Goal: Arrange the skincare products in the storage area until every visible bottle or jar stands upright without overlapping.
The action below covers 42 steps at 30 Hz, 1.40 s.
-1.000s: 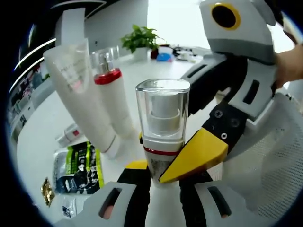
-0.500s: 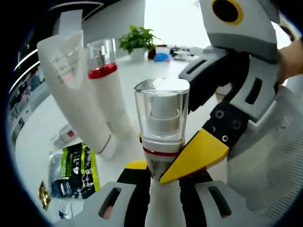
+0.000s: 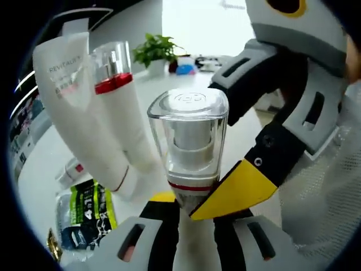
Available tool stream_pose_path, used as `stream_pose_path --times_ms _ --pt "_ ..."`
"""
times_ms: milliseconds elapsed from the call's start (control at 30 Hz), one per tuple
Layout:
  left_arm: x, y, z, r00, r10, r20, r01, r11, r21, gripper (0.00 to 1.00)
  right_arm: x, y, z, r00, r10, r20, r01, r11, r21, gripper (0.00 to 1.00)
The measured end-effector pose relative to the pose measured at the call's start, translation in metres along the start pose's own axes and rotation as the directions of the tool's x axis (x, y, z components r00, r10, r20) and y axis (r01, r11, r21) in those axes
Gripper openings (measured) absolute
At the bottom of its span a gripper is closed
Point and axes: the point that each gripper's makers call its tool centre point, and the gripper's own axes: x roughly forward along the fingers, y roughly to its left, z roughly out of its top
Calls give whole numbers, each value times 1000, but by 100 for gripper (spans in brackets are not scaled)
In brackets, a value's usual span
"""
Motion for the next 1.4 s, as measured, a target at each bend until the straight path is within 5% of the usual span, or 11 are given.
stream_pose_path --times_ms 1400 --pt "30 23 25 998 41 57 -34 993 -109 18 6 -47 -10 997 -75 29 73 995 67 23"
